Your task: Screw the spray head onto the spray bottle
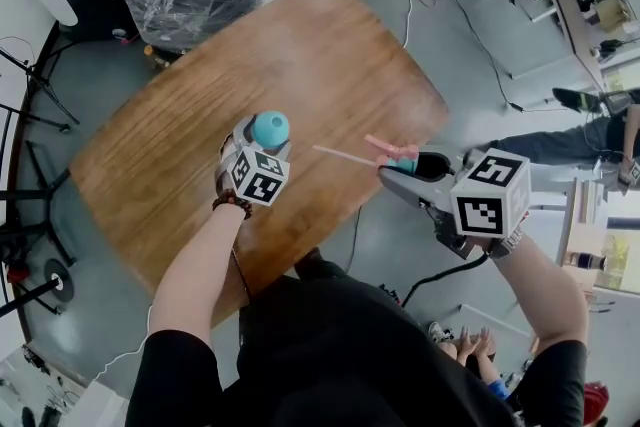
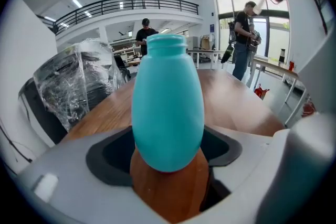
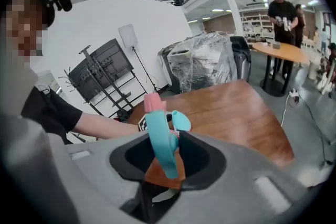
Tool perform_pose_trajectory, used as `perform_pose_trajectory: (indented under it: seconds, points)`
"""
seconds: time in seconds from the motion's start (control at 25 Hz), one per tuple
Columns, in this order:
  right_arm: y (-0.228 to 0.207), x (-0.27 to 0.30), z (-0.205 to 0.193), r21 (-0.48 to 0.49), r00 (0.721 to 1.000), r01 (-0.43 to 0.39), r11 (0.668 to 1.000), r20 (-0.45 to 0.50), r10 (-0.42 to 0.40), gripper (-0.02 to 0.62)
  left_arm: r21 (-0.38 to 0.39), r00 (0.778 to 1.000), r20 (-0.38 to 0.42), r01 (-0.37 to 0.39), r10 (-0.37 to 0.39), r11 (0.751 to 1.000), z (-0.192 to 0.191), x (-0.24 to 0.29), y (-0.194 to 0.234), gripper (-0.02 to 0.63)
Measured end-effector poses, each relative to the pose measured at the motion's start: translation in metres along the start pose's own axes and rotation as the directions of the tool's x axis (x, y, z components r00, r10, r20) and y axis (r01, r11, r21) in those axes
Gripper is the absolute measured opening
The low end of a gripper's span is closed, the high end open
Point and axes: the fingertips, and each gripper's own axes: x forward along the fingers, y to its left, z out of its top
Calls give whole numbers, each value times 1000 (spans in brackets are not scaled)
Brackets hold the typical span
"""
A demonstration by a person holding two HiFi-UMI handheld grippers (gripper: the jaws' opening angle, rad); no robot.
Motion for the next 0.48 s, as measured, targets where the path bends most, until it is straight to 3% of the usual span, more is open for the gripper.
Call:
perform_pose_trajectory:
  seconds: [0.16,0.32,0.4,0.48]
  points:
    - [13,-5,14,-174,1000,17,985,-9,-18,118,177,999,-43,13,-5,984,7,-20,-18,413]
    - [29,-5,19,-342,998,14,939,-47,-32,118,325,995,-96,23,9,946,7,-39,-30,413]
    - [37,-5,15,-455,995,12,890,-81,-55,118,381,993,-116,30,15,924,7,-48,-36,413]
    - [48,-3,7,-595,989,-7,804,-121,-80,118,429,991,-134,46,13,902,8,-58,-42,411]
